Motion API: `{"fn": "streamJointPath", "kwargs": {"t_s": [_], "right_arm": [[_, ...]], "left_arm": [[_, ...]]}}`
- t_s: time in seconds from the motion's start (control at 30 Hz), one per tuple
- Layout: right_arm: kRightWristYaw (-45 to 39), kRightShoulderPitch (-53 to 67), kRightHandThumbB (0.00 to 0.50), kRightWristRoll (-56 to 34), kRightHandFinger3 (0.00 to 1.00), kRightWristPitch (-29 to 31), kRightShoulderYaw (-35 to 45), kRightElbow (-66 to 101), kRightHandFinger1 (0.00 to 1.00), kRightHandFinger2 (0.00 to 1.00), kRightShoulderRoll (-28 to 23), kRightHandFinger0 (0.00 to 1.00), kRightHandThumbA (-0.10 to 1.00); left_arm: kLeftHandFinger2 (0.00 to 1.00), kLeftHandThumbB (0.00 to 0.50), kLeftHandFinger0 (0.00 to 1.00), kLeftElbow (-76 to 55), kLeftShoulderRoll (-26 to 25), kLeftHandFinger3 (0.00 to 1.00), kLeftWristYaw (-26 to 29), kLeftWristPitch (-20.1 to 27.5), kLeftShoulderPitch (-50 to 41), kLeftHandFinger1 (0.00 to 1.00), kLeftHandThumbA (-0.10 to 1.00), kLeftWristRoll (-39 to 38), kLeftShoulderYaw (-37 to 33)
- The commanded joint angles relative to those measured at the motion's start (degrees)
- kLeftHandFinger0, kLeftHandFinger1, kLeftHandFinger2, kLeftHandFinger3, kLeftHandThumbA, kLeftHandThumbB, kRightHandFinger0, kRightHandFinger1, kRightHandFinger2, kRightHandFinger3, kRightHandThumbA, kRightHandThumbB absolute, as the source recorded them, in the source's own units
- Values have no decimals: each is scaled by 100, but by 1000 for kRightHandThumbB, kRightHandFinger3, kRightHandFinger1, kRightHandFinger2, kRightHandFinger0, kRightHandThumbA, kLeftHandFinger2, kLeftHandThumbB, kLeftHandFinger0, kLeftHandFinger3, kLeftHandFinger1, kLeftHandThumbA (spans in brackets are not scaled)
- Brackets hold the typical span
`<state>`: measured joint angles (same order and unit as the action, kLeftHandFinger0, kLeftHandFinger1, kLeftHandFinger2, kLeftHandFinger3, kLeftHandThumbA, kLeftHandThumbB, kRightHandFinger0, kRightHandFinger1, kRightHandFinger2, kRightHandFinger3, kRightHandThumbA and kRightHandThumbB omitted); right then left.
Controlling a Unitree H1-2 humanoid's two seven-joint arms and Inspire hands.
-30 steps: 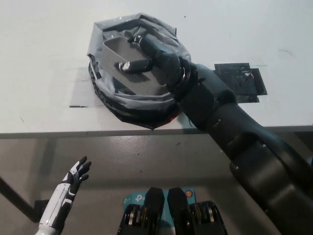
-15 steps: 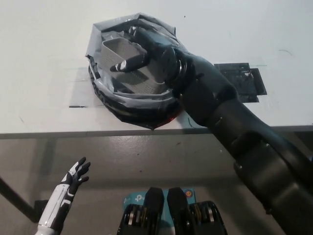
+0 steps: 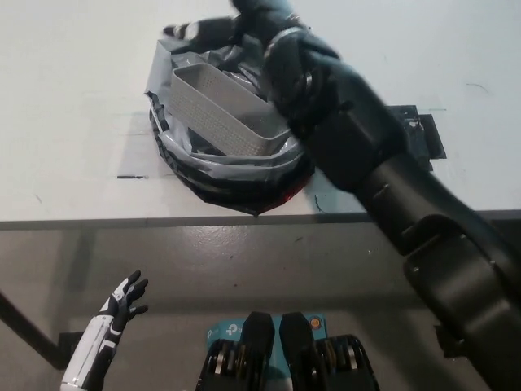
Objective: Use the right hand to pick up a small rectangular container and put it into a plastic bag and lift the bag
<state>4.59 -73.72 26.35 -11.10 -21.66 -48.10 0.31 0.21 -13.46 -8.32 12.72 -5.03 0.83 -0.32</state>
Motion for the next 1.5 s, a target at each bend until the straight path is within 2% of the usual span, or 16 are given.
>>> {"fn": "streamJointPath", "kwargs": {"t_s": [0.0, 0.1, 0.37, 0.4, 0.47, 0.5, 0.6, 0.7, 0.83, 0.97, 1.17, 1.27, 1.3, 1.47], "right_arm": [[337, -253, 419, 54, 1000, 152, 240, 182, 1000, 1000, -254, 1000, 994], [315, -127, 419, 44, 1000, 51, 338, 140, 1000, 1000, -384, 1000, 962], [139, 193, 419, -61, 1000, -5, 451, -99, 1000, 1000, -585, 1000, 919], [124, 233, 410, -95, 1000, 18, 476, -119, 1000, 1000, -583, 1000, 862], [65, 308, 422, -93, 1000, 111, 465, -210, 1000, 1000, -648, 1000, 907], [-9, 346, 402, -92, 1000, 137, 447, -249, 1000, 1000, -684, 1000, 919], [-219, 403, 402, -130, 1000, 167, 419, -363, 1000, 1000, -732, 1000, 951], [-362, 455, 418, -196, 1000, 39, 440, -427, 1000, 1000, -704, 1000, 957], [-616, 477, 410, -289, 1000, -14, 433, -593, 1000, 1000, -680, 1000, 963], [-705, 476, 442, -319, 1000, -11, 437, -784, 1000, 1000, -651, 1000, 993], [-796, 407, 449, -448, 1000, 7, 507, -1289, 1000, 1000, -570, 1000, 992], [-848, 314, 451, -539, 1000, 71, 571, -1520, 1000, 1000, -537, 1000, 1000], [-874, 258, 472, -633, 1000, 120, 648, -1627, 1000, 1000, -526, 1000, 1000], [-933, 200, 469, -719, 1000, 124, 737, -1761, 1000, 1000, -474, 1000, 998]], "left_arm": [[1000, 396, 933, -200, -122, 1000, -78, 87, -71, 1000, 1000, -28, 24], [1000, 368, 933, -176, -111, 1000, -94, 123, -91, 1000, 1000, -27, -3], [1000, 370, 934, -214, -96, 1000, -75, 138, -237, 1000, 1000, -13, -13], [1000, 361, 928, -226, -100, 1000, -72, 144, -267, 1000, 1000, -18, -4], [1000, 352, 922, -222, -85, 1000, -53, 156, -255, 1000, 1000, -2, -2], [1000, 365, 924, -238, -83, 1000, -42, 128, -253, 1000, 1000, 29, -6], [1000, 364, 925, -261, -85, 1000, -37, 89, -250, 1000, 1000, 54, -7], [1000, 358, 923, -250, -89, 1000, -42, 112, -255, 1000, 1000, 48, -4], [1000, 347, 921, -247, -102, 1000, -58, 129, -237, 1000, 1000, 36, -4], [1000, 341, 915, -229, -110, 1000, -74, 129, -225, 1000, 1000, 5, 0], [1000, 349, 912, -188, -87, 1000, -61, 154, -216, 1000, 1000, 7, -4], [1000, 370, 926, -219, -100, 1000, -58, 86, -214, 1000, 1000, 0, 13], [1000, 364, 918, -196, -107, 1000, -54, 124, -180, 1000, 1000, 25, 11], [1000, 360, 895, -169, -87, 1000, -38, 185, -199, 1000, 1000, 30, 10]]}}
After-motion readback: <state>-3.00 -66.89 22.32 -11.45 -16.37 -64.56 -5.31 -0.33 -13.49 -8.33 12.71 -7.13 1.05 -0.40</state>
